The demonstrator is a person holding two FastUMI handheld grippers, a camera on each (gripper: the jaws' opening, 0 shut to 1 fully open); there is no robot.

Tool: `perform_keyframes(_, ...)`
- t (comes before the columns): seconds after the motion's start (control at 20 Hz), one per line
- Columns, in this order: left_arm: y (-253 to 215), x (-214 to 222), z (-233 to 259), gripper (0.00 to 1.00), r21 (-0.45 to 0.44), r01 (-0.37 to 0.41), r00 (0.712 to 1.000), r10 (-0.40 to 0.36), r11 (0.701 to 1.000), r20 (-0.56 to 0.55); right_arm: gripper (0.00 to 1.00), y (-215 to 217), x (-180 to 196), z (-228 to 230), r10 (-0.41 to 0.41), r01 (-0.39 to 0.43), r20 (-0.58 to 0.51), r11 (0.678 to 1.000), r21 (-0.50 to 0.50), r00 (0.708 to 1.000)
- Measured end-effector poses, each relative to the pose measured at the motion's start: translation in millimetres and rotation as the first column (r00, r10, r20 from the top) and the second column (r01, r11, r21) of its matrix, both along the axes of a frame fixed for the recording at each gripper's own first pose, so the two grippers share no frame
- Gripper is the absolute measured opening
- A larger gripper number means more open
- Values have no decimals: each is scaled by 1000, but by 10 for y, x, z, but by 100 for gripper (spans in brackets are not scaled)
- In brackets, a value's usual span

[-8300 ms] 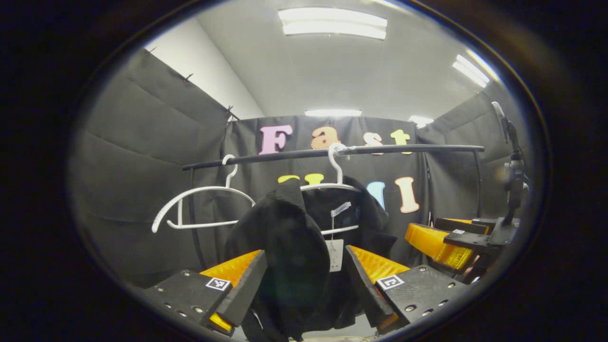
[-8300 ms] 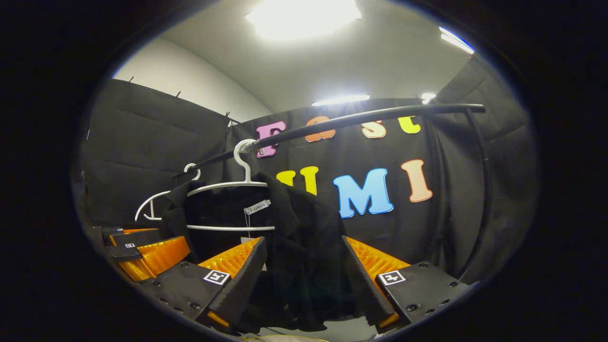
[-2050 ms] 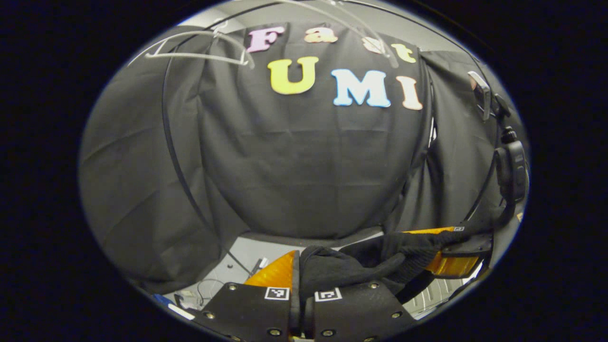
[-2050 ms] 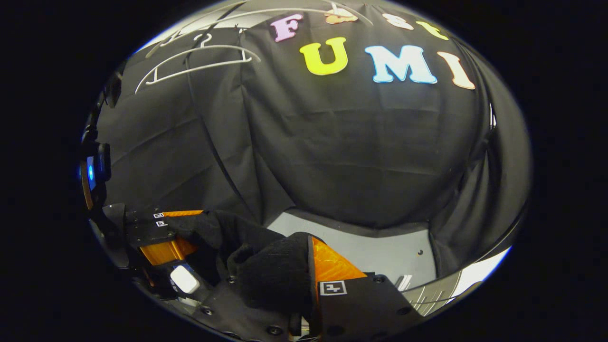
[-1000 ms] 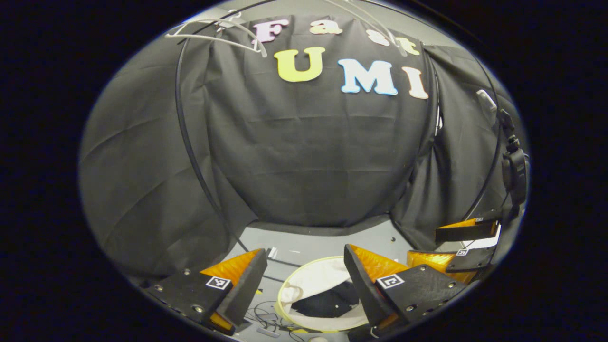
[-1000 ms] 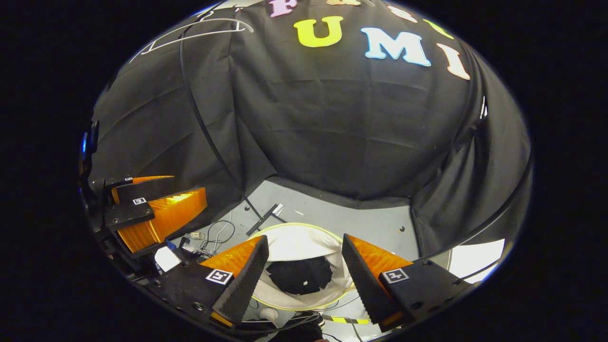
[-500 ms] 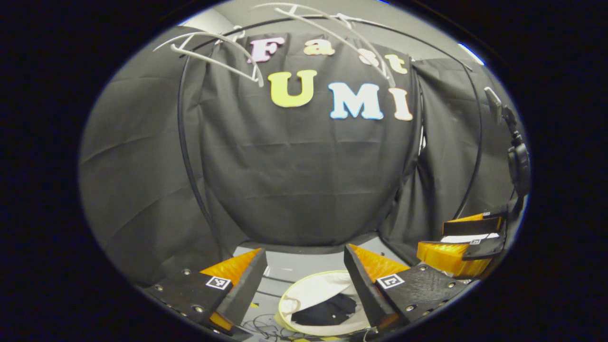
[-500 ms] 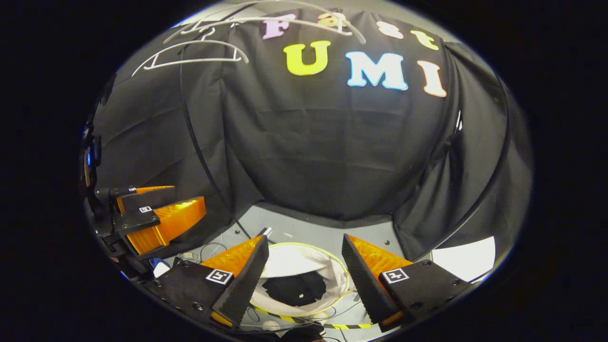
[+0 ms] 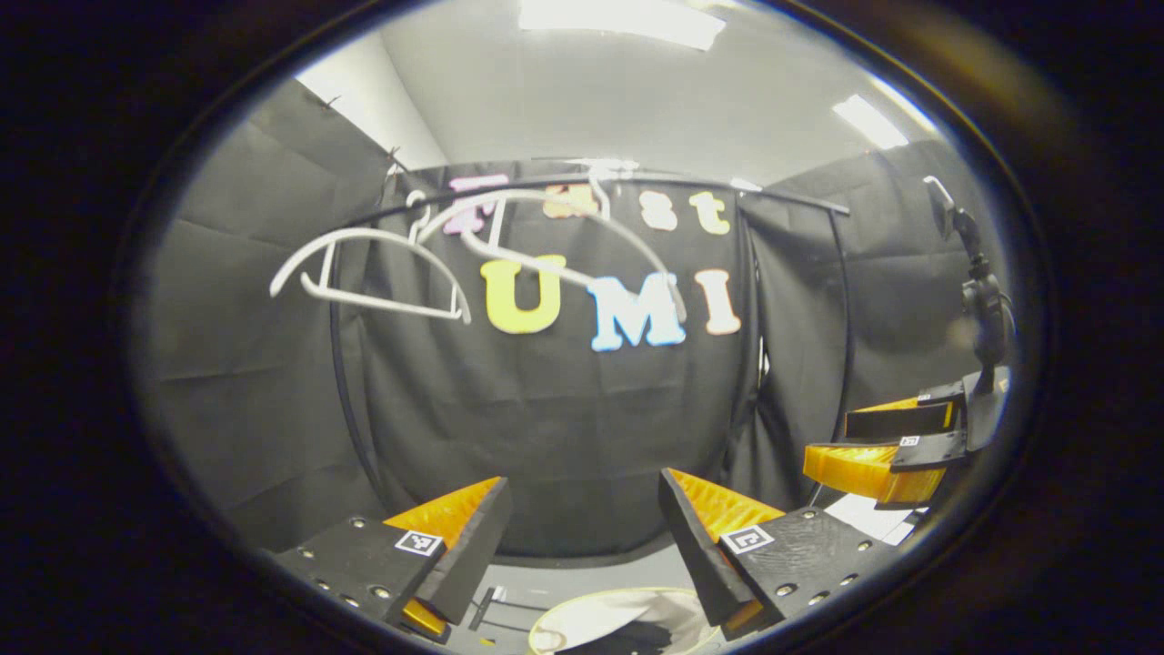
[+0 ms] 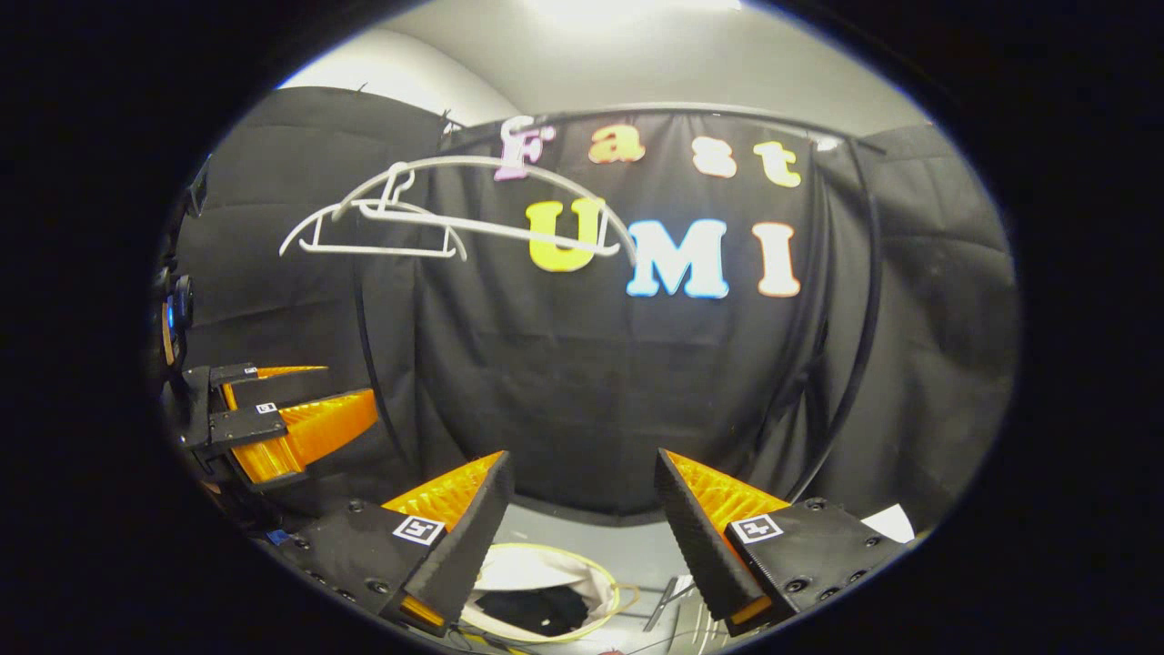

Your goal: Grasp the clothes on the hanger with both hands and then place them into the laundry hamper below.

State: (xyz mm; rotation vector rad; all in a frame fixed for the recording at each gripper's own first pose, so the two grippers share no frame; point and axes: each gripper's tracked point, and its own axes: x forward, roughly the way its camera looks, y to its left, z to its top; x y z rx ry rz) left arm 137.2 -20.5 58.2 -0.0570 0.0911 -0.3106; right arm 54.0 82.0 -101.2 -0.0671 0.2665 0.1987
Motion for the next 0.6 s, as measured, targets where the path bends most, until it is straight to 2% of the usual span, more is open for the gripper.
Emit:
perform_keyframes(0.3, -46, -345, 970, 94, -43, -33, 994, 37, 999, 100, 97, -551, -443, 707, -43, 41, 157, 999, 16, 987)
perform_keyframes(0.45, -28, -573, 1221, 94, -20, -70, 984, 72, 997, 161, 98, -862, -595, 903, -71, 67, 199, 997, 27, 977)
perform_keyframes(0.6, -72, -726, 1318, 94, -31, -92, 979, 96, 995, 177, 100, -1167, -728, 1024, -102, 102, 256, 995, 13, 961)
